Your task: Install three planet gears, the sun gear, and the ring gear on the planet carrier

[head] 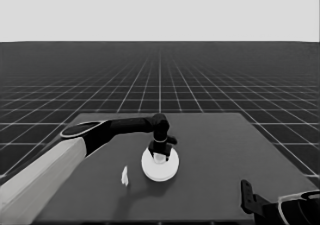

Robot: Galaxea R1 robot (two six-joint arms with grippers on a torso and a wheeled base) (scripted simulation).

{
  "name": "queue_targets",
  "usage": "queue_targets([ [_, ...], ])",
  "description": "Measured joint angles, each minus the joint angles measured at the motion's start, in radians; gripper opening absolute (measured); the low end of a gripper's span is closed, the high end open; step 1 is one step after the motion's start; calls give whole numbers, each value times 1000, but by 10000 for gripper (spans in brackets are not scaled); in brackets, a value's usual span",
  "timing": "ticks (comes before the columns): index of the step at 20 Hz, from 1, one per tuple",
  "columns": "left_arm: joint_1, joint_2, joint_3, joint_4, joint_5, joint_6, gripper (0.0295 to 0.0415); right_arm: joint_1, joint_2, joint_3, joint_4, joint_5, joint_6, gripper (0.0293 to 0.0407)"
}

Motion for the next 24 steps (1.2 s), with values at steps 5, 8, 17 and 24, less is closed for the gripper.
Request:
queue_targets([
  [5, 0, -1, 0, 1, 0, 44, 348, 0, 0, 0, 0, 0, 0, 385],
  [8, 0, 0, 0, 1, 0, 70, 348, 0, 0, 0, 0, 0, 0, 385],
  [17, 2, 2, 0, -1, -2, 148, 348, 0, 0, 0, 0, 0, 0, 385],
  [24, 10, 1, 0, -1, -1, 200, 381, 0, 0, 0, 0, 0, 0, 385],
])
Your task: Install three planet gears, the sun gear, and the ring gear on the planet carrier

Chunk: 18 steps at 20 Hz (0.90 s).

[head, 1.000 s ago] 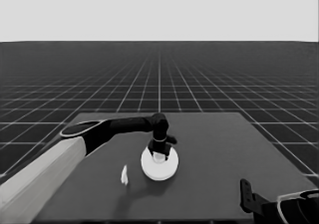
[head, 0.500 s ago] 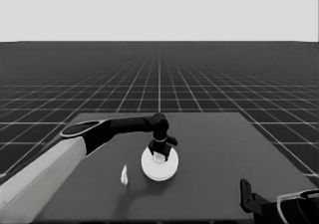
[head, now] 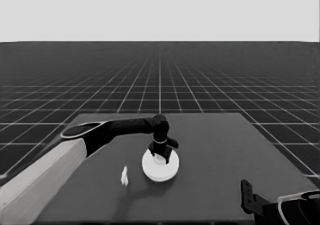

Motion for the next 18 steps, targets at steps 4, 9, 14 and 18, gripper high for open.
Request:
queue_targets([
  [4, 2, 0, 0, 0, 0, 4, 385, 0, 0, 0, 0, 0, 0, 385],
  [9, -39, -9, 29, -37, 10, -225, 386, 0, 0, 0, 0, 0, 0, 385],
  [14, -106, -12, 53, -88, 26, -530, 385, 0, 0, 0, 0, 0, 0, 385],
  [18, -110, -12, 53, -91, 27, -549, 385, 0, 0, 0, 0, 0, 0, 385],
])
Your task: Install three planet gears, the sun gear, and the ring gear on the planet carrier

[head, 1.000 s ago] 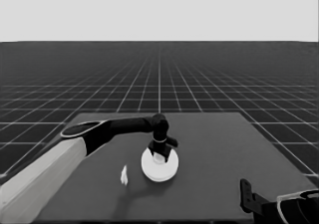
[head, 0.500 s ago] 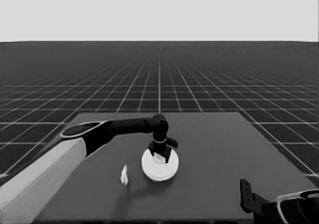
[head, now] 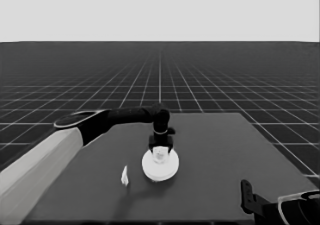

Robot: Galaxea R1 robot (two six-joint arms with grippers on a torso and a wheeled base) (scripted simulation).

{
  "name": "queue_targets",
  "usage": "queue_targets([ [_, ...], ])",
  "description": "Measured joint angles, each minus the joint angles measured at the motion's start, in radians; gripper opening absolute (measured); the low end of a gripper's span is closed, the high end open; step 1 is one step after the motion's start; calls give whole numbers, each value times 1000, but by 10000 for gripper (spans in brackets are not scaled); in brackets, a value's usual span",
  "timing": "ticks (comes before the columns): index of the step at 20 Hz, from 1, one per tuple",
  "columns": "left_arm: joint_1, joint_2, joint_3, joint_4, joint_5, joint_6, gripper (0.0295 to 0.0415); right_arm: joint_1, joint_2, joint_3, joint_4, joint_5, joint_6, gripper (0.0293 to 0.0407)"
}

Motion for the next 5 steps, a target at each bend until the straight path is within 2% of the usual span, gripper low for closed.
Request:
queue_targets([
  [1, -21, -207, 361, -16, 25, -141, 385, 0, 0, 0, 0, 0, 0, 385],
  [2, -39, -349, 526, -34, 30, -173, 385, 0, 0, 0, 0, 0, 0, 385],
  [5, -64, -503, 662, -59, 28, -160, 385, 0, 0, 0, 0, 0, 0, 385],
])
